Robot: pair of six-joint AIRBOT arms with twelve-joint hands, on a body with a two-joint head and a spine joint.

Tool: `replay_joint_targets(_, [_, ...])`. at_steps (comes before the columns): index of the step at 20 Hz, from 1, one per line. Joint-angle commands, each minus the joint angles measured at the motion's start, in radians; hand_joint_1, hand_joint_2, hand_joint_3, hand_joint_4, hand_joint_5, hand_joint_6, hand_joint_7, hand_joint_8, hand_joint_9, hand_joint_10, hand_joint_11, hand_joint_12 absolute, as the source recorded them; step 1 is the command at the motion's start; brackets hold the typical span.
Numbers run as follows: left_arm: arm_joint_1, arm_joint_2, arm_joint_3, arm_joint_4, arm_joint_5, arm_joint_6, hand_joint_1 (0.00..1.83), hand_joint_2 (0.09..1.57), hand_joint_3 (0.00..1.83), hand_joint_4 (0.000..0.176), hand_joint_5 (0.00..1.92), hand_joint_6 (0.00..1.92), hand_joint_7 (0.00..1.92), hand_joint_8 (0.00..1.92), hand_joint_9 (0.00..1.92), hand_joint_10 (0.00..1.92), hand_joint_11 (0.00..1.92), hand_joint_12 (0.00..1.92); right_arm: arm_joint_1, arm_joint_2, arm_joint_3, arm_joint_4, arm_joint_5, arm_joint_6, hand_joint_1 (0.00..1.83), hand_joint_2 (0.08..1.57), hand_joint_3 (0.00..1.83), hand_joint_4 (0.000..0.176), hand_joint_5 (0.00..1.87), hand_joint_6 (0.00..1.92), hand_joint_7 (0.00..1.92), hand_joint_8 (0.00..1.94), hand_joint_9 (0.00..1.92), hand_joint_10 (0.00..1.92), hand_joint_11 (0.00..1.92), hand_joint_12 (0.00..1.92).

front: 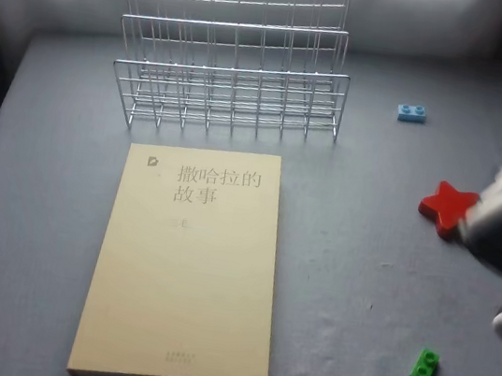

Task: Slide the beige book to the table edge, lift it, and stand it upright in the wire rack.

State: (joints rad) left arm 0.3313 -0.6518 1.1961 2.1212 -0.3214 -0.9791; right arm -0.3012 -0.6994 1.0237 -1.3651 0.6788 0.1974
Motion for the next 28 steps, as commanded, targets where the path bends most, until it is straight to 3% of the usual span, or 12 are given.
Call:
replay_joint_targets(1, [-0.005, 0.012, -0.001, -0.017, 0.046, 0.000, 0.00, 1.07, 0.03, 0.000, 0.00, 0.00, 0.00, 0.00, 0.00, 0.00, 0.00, 0.00, 0.021, 0.009, -0.001, 0.052, 0.038, 0.021, 0.00, 1.11, 0.02, 0.000, 0.01, 0.00, 0.00, 0.00, 0.00, 0.00, 0.00, 0.00])
replay_joint_targets(4, [-0.008, 0.014, 0.003, -0.017, 0.041, 0.000, 0.00, 1.07, 0.02, 0.000, 0.00, 0.00, 0.00, 0.00, 0.00, 0.00, 0.00, 0.00, 0.041, 0.021, -0.012, 0.042, 0.001, -0.023, 0.00, 1.11, 0.00, 0.000, 0.09, 0.01, 0.07, 0.01, 0.06, 0.01, 0.07, 0.05])
replay_joint_targets(7, [-0.012, 0.008, 0.011, -0.017, 0.016, 0.000, 0.00, 1.05, 0.01, 0.000, 0.00, 0.00, 0.00, 0.00, 0.00, 0.00, 0.00, 0.00, 0.059, 0.005, -0.011, -0.032, -0.006, -0.059, 0.00, 1.11, 0.00, 0.000, 0.00, 0.00, 0.00, 0.00, 0.00, 0.00, 0.00, 0.00])
replay_joint_targets(12, [-0.042, 0.000, 0.010, 0.001, -0.042, -0.060, 0.00, 1.07, 0.01, 0.000, 0.00, 0.00, 0.00, 0.00, 0.00, 0.00, 0.00, 0.00, 0.037, -0.099, 0.041, -0.120, 0.014, -0.054, 0.00, 1.11, 0.00, 0.000, 0.00, 0.00, 0.00, 0.00, 0.00, 0.00, 0.00, 0.00])
replay_joint_targets(16, [-0.052, -0.001, -0.003, 0.220, -0.076, -0.244, 0.00, 1.09, 0.02, 0.000, 0.00, 0.00, 0.00, 0.00, 0.00, 0.00, 0.00, 0.00, 0.007, -0.202, 0.171, -0.192, 0.158, 0.041, 0.00, 1.11, 0.00, 0.000, 0.11, 0.01, 0.07, 0.01, 0.05, 0.01, 0.06, 0.04])
replay_joint_targets(17, [-0.052, -0.005, 0.007, 0.235, -0.075, -0.266, 0.00, 1.08, 0.01, 0.000, 0.00, 0.00, 0.00, 0.00, 0.00, 0.00, 0.00, 0.00, -0.008, -0.229, 0.207, -0.209, 0.182, 0.070, 0.00, 1.10, 0.00, 0.000, 0.02, 0.00, 0.01, 0.00, 0.01, 0.00, 0.01, 0.01])
replay_joint_targets(22, [-0.055, -0.019, 0.026, 0.240, -0.067, -0.274, 0.00, 1.07, 0.00, 0.000, 0.00, 0.00, 0.00, 0.00, 0.00, 0.00, 0.00, 0.00, -0.047, -0.308, 0.299, -0.220, 0.205, 0.128, 0.00, 1.11, 0.00, 0.000, 0.00, 0.00, 0.00, 0.00, 0.00, 0.00, 0.00, 0.00])
replay_joint_targets(25, [-0.049, -0.024, 0.020, 0.247, -0.067, -0.287, 0.00, 1.07, 0.00, 0.000, 0.00, 0.00, 0.00, 0.00, 0.00, 0.00, 0.00, 0.00, -0.047, -0.364, 0.349, -0.330, 0.186, 0.139, 0.00, 1.11, 0.00, 0.000, 0.00, 0.00, 0.00, 0.00, 0.00, 0.00, 0.00, 0.00])
replay_joint_targets(27, [-0.051, -0.021, -0.002, 0.263, -0.068, -0.297, 0.00, 1.09, 0.01, 0.000, 0.00, 0.00, 0.00, 0.00, 0.00, 0.00, 0.00, 0.00, -0.058, -0.391, 0.372, -0.339, 0.175, 0.166, 0.00, 1.12, 0.00, 0.000, 0.02, 0.01, 0.00, 0.00, 0.00, 0.00, 0.00, 0.00])
replay_joint_targets(28, [-0.057, -0.020, -0.012, 0.271, -0.068, -0.307, 0.00, 1.11, 0.02, 0.000, 0.00, 0.00, 0.00, 0.00, 0.00, 0.00, 0.00, 0.00, -0.060, -0.402, 0.372, -0.339, 0.175, 0.169, 0.00, 1.12, 0.00, 0.000, 0.13, 0.01, 0.08, 0.01, 0.05, 0.00, 0.05, 0.04])
